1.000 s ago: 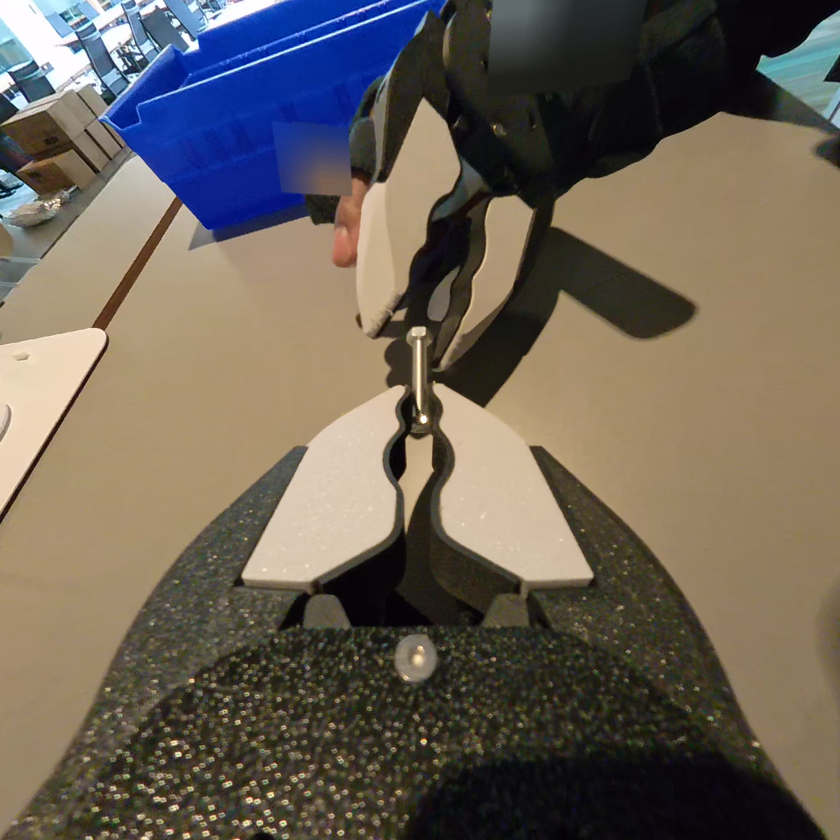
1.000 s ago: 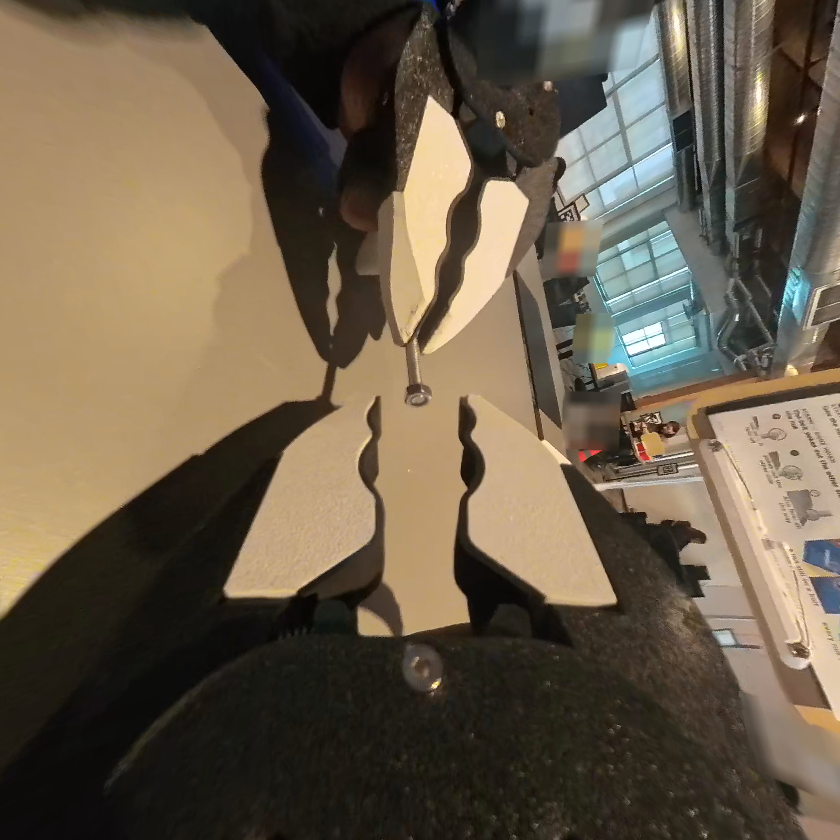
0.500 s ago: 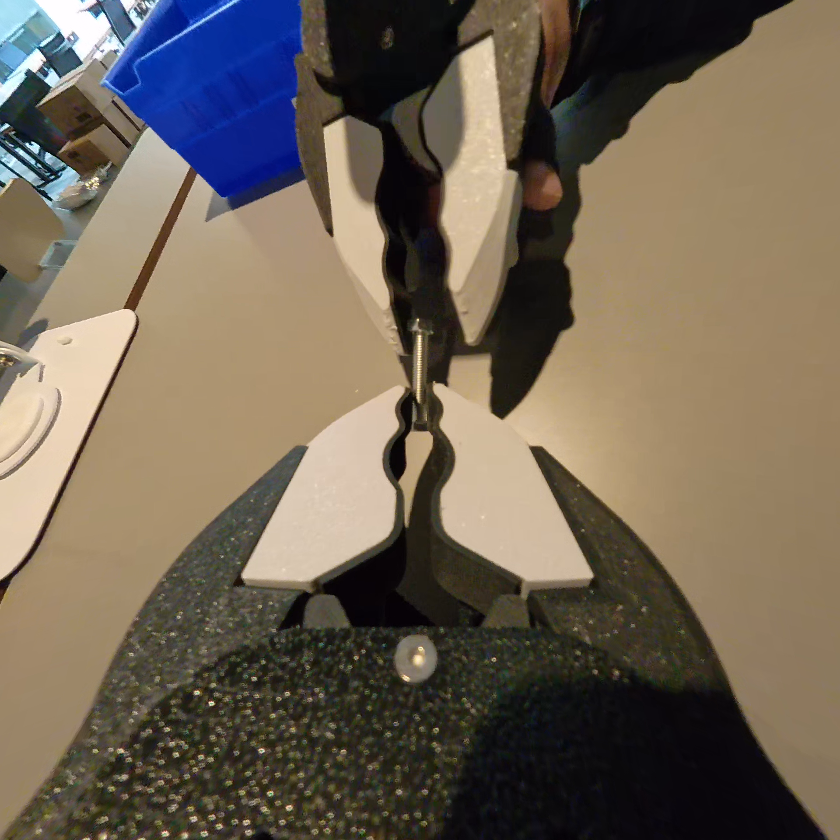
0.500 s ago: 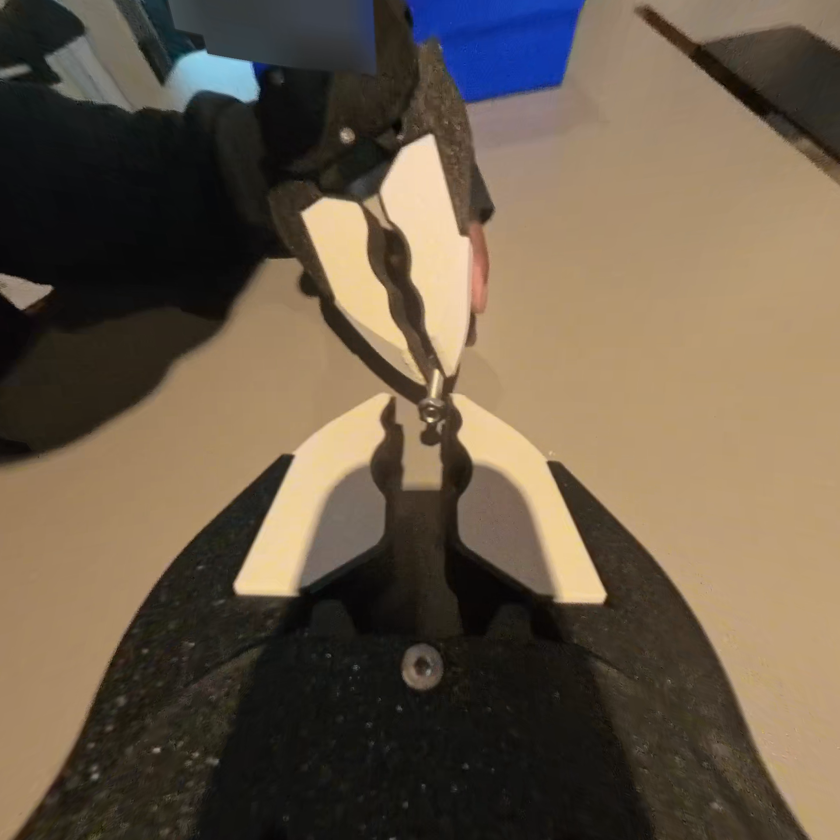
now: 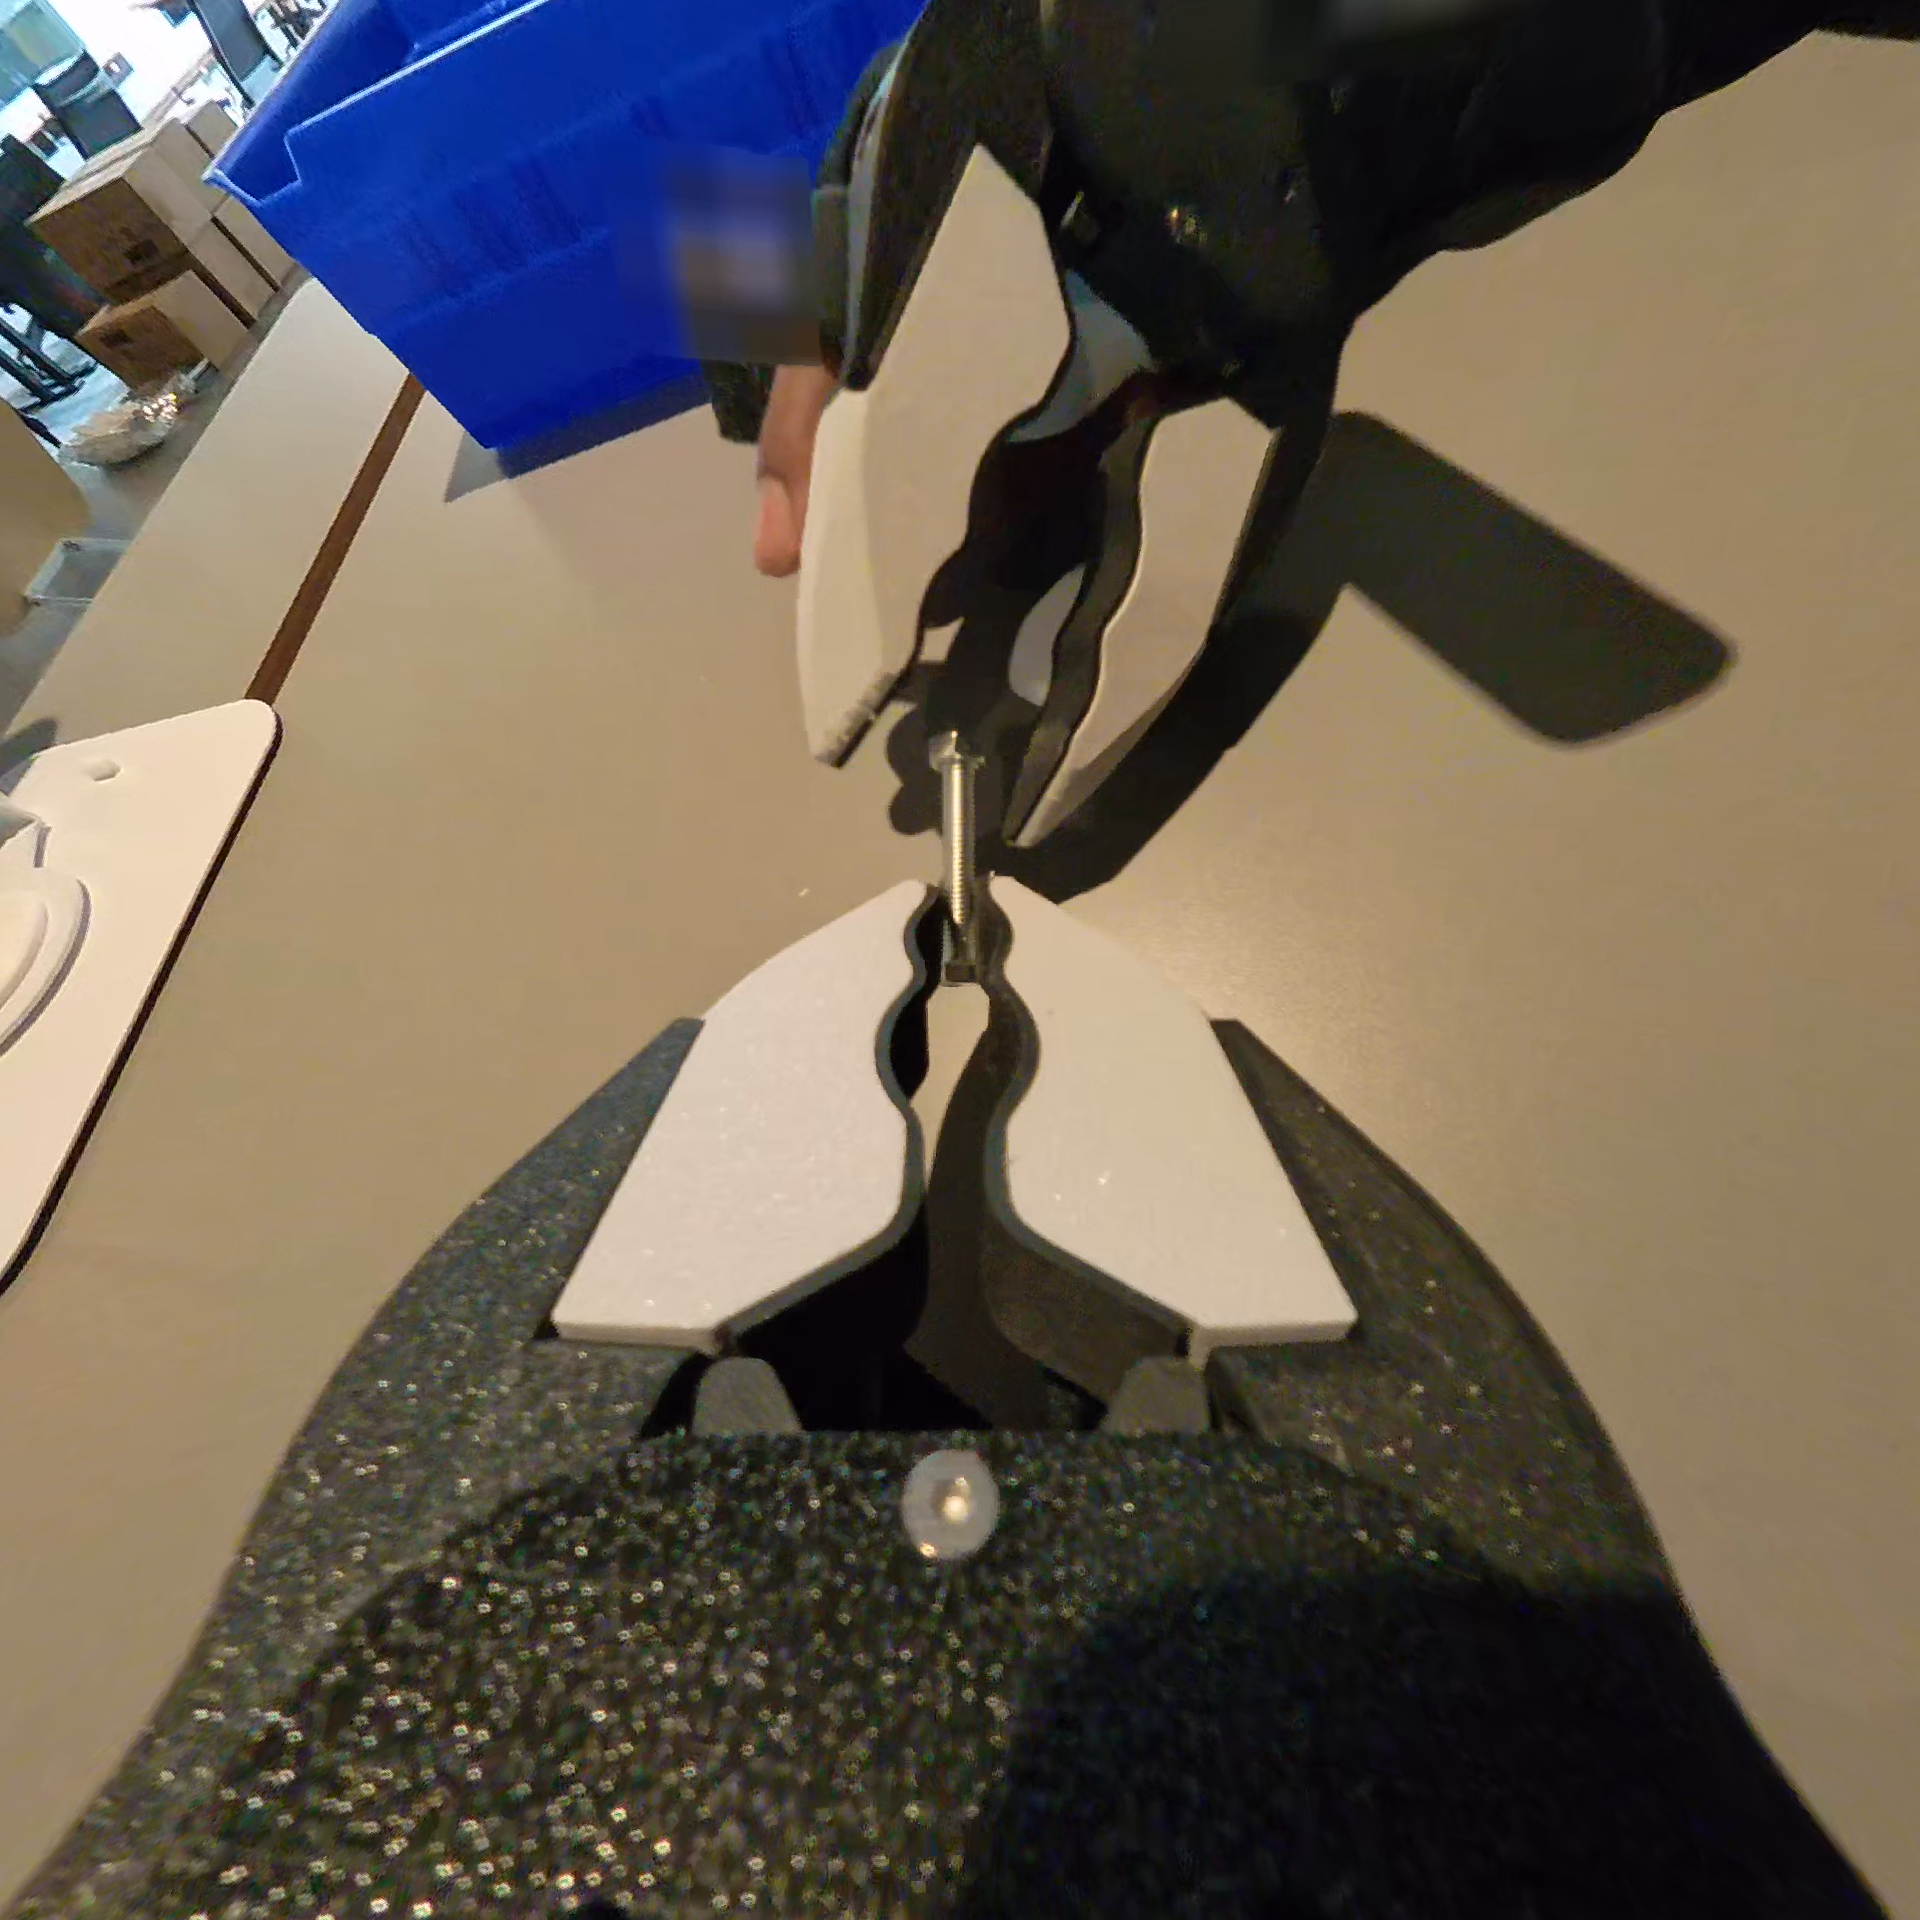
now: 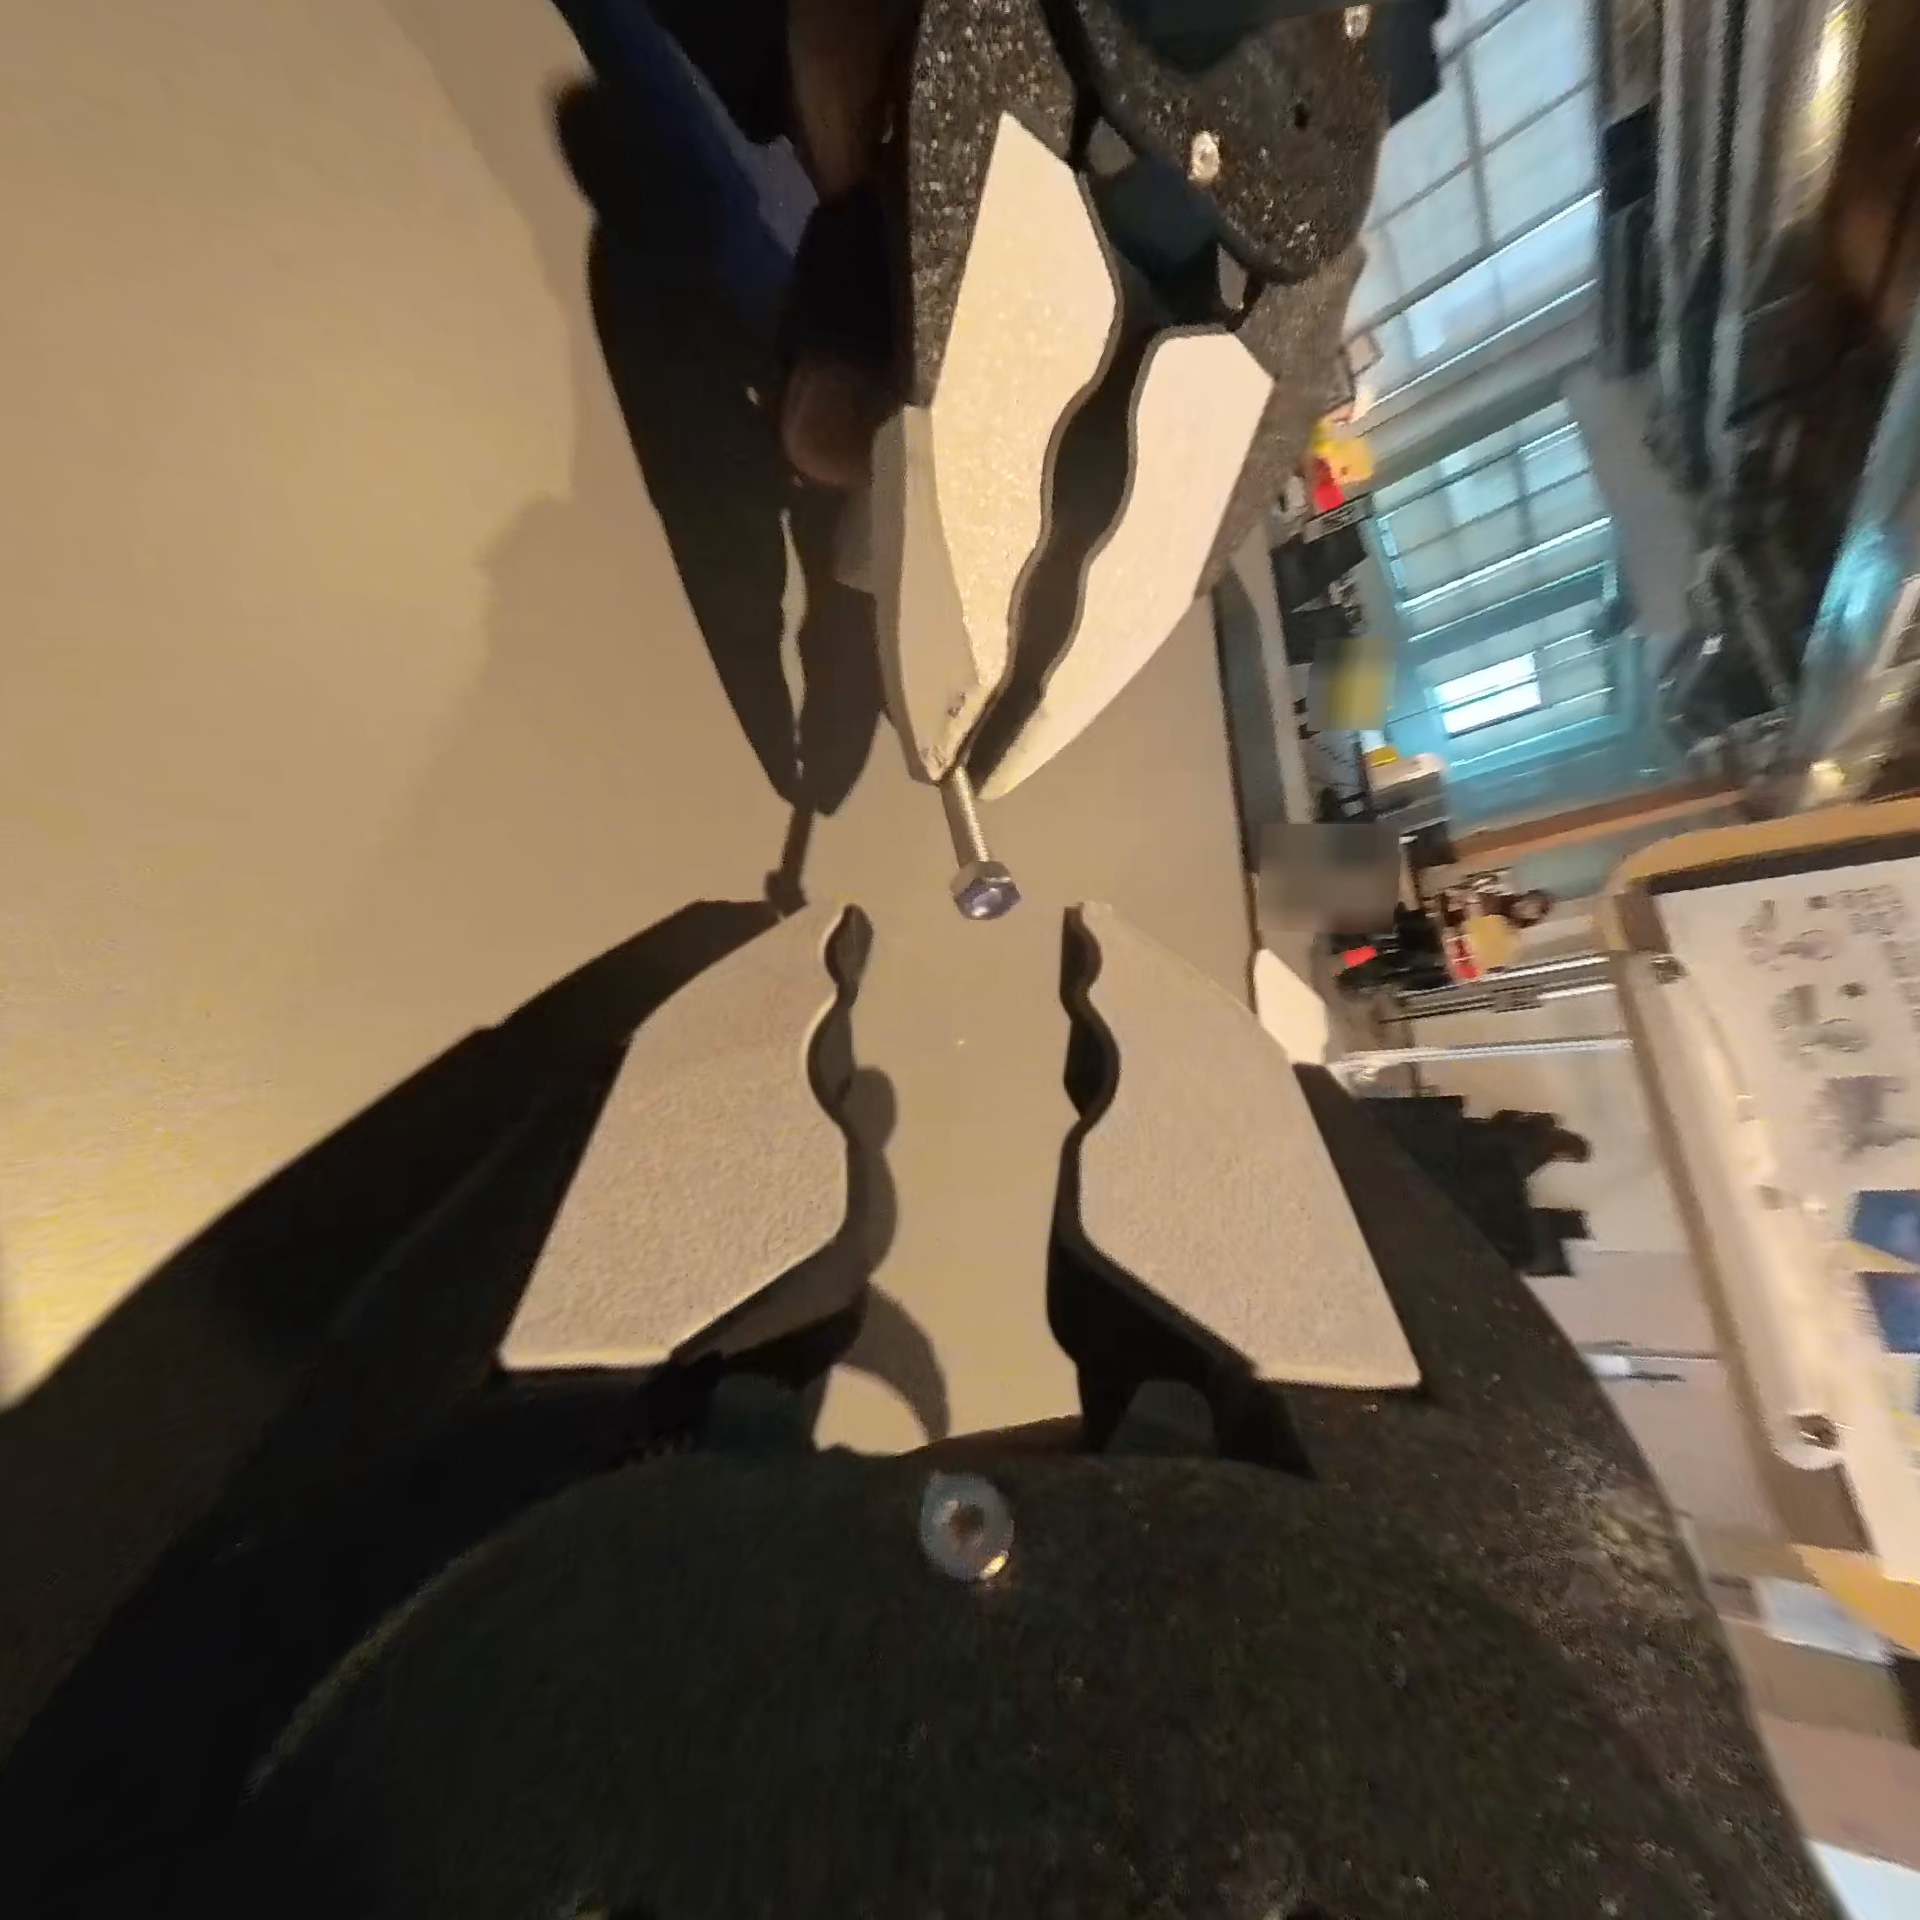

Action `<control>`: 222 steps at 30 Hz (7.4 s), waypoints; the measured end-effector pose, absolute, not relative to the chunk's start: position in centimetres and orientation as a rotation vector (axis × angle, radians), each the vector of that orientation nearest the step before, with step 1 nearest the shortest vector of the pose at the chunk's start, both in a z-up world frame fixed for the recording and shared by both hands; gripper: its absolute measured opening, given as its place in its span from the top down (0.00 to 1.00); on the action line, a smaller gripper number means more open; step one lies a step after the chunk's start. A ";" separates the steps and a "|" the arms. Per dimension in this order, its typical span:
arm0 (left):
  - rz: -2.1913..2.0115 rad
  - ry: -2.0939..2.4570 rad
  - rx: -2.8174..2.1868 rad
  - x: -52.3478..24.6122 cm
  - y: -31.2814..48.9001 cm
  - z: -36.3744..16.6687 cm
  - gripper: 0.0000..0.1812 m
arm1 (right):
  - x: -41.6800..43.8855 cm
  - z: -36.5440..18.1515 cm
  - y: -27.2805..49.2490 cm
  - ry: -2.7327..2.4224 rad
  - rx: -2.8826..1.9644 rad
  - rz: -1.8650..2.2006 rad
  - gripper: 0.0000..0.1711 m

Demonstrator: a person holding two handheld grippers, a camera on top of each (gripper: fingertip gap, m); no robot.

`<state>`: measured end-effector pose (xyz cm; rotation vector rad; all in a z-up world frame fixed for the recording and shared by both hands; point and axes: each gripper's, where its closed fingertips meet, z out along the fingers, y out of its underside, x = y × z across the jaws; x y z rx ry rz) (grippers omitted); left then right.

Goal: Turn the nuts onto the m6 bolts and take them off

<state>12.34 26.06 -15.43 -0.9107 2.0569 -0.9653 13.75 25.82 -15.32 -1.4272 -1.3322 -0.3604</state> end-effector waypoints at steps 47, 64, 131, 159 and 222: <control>-1.012 2.068 -0.918 12.0 25.8 -15.3 0.97 | 13.3 -14.6 25.3 -1.345 -1.498 -0.227 0.87; -0.975 2.068 -0.912 12.2 25.8 -15.6 0.97 | 14.3 -14.3 25.5 -0.877 -1.945 0.561 0.77; -1.342 1.809 -0.838 12.7 24.1 -10.8 0.88 | 12.5 -11.1 23.6 -1.059 -1.423 0.332 0.94; -1.311 1.860 -0.801 12.8 23.2 -11.3 0.95 | 12.2 -11.3 23.6 -1.079 -1.415 0.344 0.94; -1.357 1.594 -0.836 14.1 24.1 -8.6 0.95 | 13.9 -8.5 25.2 -0.946 -1.258 -0.337 0.90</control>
